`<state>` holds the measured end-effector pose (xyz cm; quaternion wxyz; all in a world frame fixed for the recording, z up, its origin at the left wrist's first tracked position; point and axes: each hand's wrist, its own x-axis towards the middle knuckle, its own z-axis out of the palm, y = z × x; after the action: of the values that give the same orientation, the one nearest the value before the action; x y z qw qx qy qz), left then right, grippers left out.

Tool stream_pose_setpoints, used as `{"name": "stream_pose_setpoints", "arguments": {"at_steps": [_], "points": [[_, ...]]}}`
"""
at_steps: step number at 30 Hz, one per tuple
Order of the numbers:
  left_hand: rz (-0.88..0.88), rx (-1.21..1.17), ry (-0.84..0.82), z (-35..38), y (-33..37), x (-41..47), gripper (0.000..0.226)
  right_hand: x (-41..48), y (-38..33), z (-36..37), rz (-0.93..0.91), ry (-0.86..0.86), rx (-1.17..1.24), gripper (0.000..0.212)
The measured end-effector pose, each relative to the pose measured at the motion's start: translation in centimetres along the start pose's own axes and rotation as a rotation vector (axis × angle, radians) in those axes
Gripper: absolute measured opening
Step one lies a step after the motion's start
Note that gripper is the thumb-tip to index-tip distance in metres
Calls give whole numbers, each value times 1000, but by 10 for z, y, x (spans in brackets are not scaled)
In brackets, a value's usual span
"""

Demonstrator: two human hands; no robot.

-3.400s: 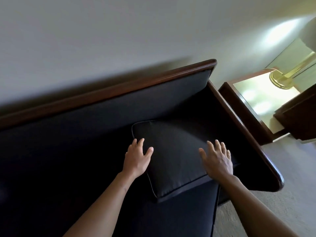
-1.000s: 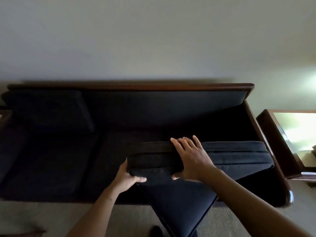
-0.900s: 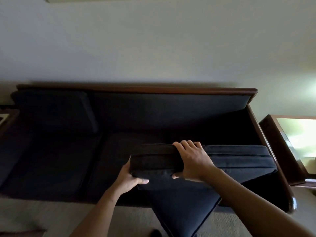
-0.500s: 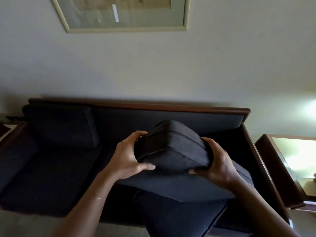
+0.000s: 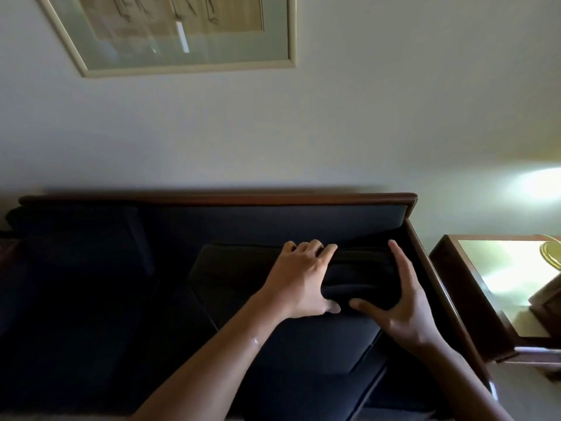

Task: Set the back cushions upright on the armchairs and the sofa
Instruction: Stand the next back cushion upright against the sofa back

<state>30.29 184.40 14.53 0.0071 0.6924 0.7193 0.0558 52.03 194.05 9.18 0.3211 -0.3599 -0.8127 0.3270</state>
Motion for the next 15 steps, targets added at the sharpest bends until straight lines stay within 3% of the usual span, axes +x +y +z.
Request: {"name": "stream_pose_setpoints", "arguments": {"at_steps": [4,6,10,15], "points": [[-116,76,-54,-4,-14,-20,124,28,-36,-1,-249,-237,-708,126],[-242,112,-100,-9,-38,-38,129,40,-58,9,-262,-359,-873,132],[-441,30,-151,-22,-100,-73,135,70,-101,45,-264,-549,-876,137],[-529,-611,38,-7,-156,-111,135,78,-130,94,-307,-572,-820,132]]}}
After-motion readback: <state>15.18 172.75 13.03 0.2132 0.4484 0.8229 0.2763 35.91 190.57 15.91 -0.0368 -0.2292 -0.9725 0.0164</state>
